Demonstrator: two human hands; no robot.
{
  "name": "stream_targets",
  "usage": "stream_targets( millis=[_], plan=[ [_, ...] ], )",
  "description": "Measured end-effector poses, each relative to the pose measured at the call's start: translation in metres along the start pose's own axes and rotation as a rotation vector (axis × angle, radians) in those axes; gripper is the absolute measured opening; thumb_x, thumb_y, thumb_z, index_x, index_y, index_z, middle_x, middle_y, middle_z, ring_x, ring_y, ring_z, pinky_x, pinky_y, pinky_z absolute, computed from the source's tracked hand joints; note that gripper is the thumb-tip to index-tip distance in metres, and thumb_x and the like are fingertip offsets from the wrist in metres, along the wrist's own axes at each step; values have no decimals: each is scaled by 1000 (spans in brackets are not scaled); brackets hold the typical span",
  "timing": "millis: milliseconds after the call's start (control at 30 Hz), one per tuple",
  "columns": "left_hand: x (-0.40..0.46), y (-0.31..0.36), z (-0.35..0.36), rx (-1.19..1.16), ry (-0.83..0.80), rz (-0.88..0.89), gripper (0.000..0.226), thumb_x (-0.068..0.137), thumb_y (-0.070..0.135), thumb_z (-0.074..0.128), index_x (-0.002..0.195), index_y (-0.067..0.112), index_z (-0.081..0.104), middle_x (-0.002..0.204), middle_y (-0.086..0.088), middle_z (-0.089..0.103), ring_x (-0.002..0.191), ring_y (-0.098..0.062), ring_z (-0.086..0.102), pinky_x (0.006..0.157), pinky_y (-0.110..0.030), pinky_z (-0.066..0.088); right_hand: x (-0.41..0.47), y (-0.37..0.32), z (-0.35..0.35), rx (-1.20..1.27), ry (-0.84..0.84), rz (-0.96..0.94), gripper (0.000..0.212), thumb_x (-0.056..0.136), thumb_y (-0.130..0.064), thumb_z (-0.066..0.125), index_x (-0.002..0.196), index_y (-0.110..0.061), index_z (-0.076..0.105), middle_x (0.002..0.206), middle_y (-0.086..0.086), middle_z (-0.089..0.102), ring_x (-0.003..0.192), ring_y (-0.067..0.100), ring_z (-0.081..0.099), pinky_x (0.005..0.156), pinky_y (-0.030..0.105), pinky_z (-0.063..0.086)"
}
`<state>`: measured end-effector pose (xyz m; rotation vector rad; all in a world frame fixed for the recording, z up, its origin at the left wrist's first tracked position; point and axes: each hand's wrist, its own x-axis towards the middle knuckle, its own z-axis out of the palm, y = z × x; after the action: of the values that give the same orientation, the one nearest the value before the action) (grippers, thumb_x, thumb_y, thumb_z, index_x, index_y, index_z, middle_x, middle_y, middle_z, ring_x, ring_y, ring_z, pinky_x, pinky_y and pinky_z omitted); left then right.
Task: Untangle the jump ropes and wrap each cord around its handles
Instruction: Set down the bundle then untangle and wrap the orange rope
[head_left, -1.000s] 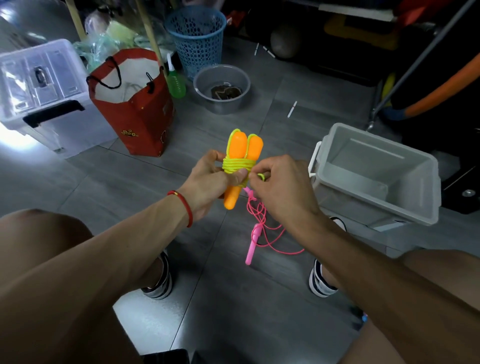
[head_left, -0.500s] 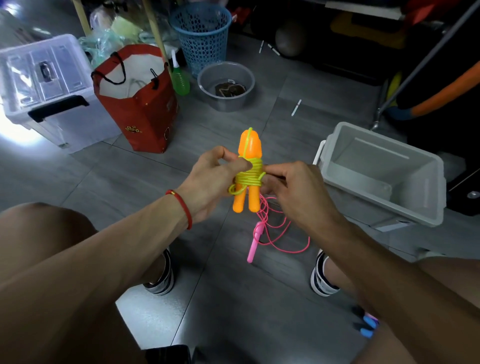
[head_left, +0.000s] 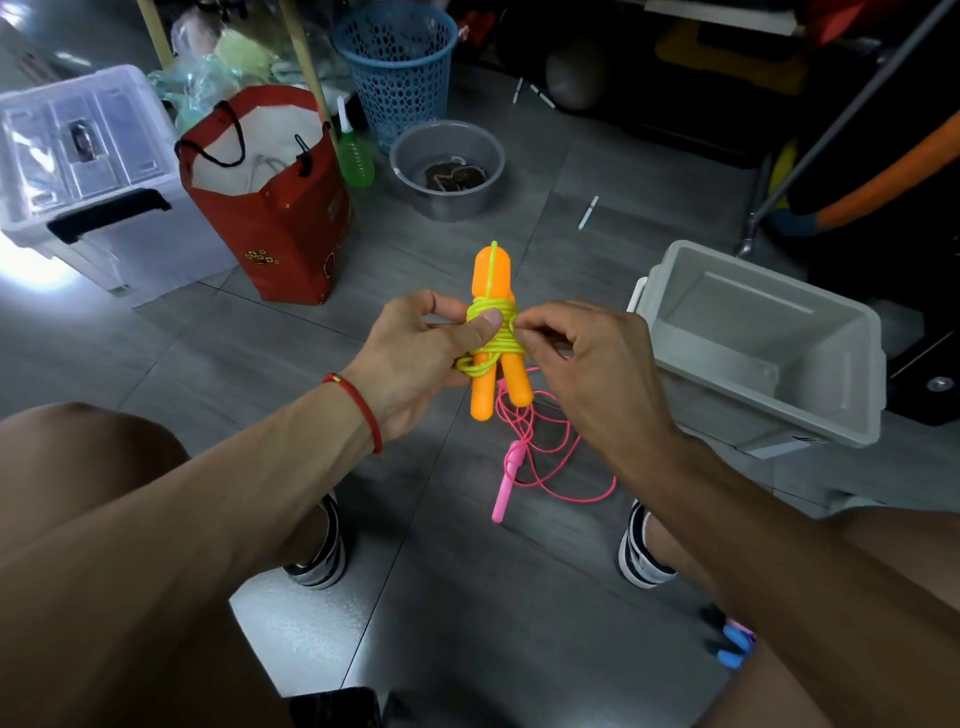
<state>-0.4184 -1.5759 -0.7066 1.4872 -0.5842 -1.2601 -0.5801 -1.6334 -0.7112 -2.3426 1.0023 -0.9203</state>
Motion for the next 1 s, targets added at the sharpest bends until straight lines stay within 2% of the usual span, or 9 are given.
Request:
stream_targets(
  millis=[100,233,400,500,633,767,900,1000],
  plan=[
    [0,3,-3,1,23,-10,52,87,16,75,123,-9,47,97,-25,70,71,-28,72,63,-37,60,1,0,-2,28,-55,-14,13,86,-17,73,96,-10,76,87,2,73,77,14,69,74,37,54],
    [-1,0,-5,93,59,-4,55,81,22,81,116,-8,51,108,-31,69,90,-42,72,82,-56,59,2,1,-6,68,-233,33,27,77,-22,84,98,-9,74,91,3,72,80,13,70,78,39,56],
    [-4,-1,-3,209,107,10,59,71,30,89,106,-5,57,95,-26,73,82,-37,74,77,-58,59,2,2,-2,-15,-325,30,23,83,-26,80,94,-8,72,89,4,70,78,15,63,75,35,50],
    [-5,-2,-4,209,117,-11,57,67,30,91,99,-1,56,93,-27,73,82,-42,73,75,-62,58,-3,5,8,-67,-309,-17,21,84,-23,76,92,-6,69,85,7,70,75,24,65,71,41,54],
    [-6,-4,-3,262,111,-18,61,65,32,92,102,-4,58,89,-23,74,81,-38,74,74,-60,59,-5,10,15,-89,-308,11,18,78,-20,70,89,-8,64,82,4,67,72,28,63,66,43,55],
    [-2,-4,-5,332,94,-19,54,66,29,92,102,3,61,88,-15,76,81,-29,75,81,-54,59,-4,9,17,-64,-286,21,18,75,-16,71,88,-7,63,79,4,66,69,27,62,66,44,54],
    [-1,-8,-6,337,70,-55,56,62,20,88,109,9,60,93,-12,75,83,-26,75,83,-49,60,-3,9,13,66,-283,85,18,74,-10,77,89,-9,67,75,-1,65,64,15,61,67,38,55],
    [-1,-8,-7,292,63,-75,56,65,13,85,115,10,60,93,-15,75,85,-29,75,77,-39,62,-3,8,9,253,-294,142,21,75,-9,83,91,-10,69,78,1,67,67,17,64,67,34,57]
  ],
)
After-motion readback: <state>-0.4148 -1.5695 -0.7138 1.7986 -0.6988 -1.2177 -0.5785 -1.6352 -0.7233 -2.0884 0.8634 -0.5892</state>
